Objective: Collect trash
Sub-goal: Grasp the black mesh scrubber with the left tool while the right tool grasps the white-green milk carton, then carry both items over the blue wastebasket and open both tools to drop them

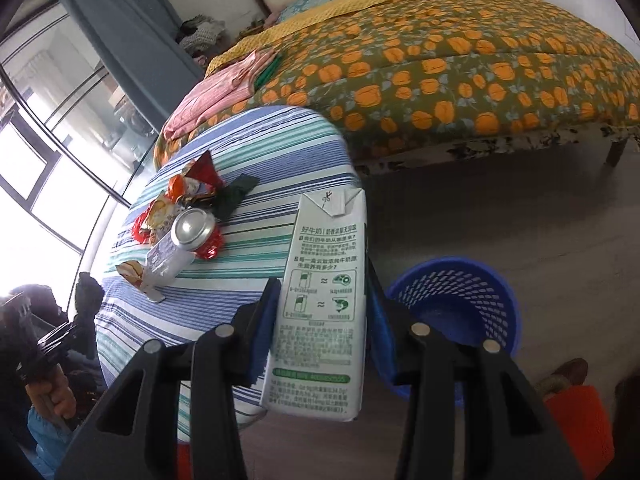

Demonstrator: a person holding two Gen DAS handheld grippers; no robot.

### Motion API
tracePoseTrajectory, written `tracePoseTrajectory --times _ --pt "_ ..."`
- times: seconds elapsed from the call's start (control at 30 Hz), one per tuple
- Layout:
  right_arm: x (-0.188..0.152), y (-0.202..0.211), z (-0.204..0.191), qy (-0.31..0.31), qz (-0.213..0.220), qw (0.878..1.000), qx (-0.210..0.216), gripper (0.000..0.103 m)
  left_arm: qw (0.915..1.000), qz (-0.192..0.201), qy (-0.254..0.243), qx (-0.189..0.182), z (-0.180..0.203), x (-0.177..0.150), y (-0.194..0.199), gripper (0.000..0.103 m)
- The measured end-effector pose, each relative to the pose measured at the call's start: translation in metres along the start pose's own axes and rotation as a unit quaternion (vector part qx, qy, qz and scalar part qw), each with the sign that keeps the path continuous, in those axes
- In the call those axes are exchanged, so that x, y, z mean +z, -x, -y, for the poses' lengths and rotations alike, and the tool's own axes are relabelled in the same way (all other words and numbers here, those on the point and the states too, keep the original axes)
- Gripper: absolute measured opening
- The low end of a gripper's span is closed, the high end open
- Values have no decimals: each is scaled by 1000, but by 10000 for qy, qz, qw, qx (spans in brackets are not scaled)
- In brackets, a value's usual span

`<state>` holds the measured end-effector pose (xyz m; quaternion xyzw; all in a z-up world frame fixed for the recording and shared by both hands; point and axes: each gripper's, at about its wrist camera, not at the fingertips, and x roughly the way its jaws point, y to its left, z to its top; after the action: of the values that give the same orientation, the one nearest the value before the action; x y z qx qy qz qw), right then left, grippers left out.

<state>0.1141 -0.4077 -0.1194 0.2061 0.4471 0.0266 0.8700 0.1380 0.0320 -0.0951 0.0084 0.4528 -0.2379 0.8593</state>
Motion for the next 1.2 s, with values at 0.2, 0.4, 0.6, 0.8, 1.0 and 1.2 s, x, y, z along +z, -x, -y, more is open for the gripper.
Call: tracePoseTrajectory --times 0.2,0.4,0.6,0.8,1.0,1.2 --pt "-6 16 69 -299 216 9987 -355 42 9936 25 -543 -993 122 32 -32 31" --pt "-15 3 129 -644 221 9968 -412 42 9856 -501 -849 -1372 235 47 -119 32" --pt "-18 -33 171 -1014 -20 9946 -213 42 9814 -1040 -1062 -1217 301 44 -208 33" --pt "-25 -70 205 -1440 -210 9893 -55 77 9809 -1060 -1072 -1227 318 41 -252 62" --pt "-25 -39 210 -1451 222 9888 -288 77 9845 -319 -902 -1471 311 45 -217 93" --pt "-18 21 159 -711 1195 9879 -684 90 9875 433 -936 -1189 283 42 -154 98"
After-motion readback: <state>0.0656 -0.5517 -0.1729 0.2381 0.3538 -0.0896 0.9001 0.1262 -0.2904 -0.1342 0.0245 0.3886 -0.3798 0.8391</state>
